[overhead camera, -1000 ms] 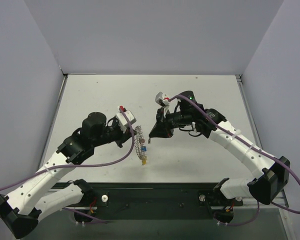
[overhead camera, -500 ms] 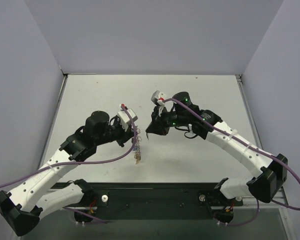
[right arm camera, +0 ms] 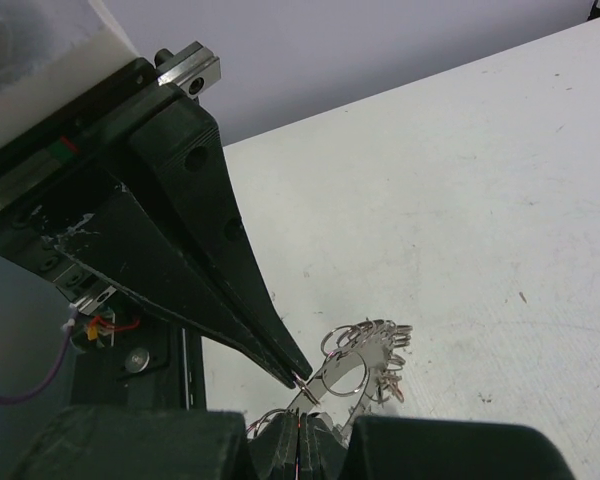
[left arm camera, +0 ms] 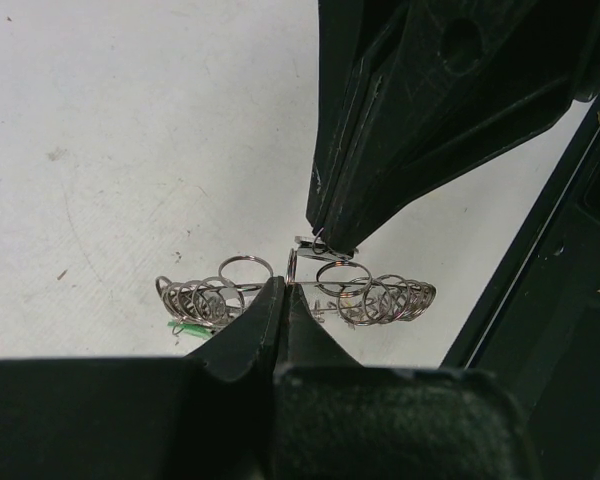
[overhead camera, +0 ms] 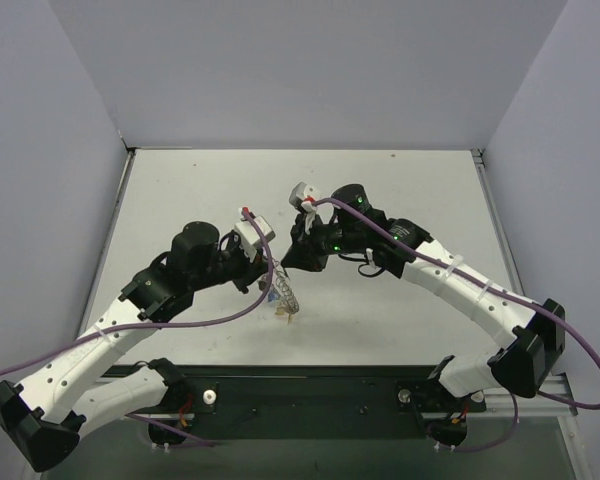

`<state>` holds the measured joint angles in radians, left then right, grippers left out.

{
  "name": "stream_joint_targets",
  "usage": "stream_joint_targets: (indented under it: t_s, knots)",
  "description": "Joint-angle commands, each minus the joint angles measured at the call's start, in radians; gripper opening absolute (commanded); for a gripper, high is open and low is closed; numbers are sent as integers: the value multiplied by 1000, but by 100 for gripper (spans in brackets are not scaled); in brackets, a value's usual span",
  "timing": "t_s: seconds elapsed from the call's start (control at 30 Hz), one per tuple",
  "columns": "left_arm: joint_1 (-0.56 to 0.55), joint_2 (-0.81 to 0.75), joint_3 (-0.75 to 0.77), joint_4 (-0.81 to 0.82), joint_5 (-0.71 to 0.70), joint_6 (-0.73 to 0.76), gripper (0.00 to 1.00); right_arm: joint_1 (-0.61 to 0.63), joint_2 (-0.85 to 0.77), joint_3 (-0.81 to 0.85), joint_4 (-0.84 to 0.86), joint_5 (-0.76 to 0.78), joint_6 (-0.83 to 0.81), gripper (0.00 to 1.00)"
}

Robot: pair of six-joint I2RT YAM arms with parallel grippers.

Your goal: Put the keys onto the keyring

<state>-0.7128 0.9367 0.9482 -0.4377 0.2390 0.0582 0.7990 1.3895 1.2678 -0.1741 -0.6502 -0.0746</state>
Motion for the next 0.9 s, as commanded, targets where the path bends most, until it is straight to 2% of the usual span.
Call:
stream_joint_targets:
  t_s: [0.0,0.87]
  knots:
    - [-2,-6,46,54,11,-14,0,5,3,39,54,-9,16,0]
    - [-2,-15,44,68,40,-23,0,25,42,50,65,11,24,0]
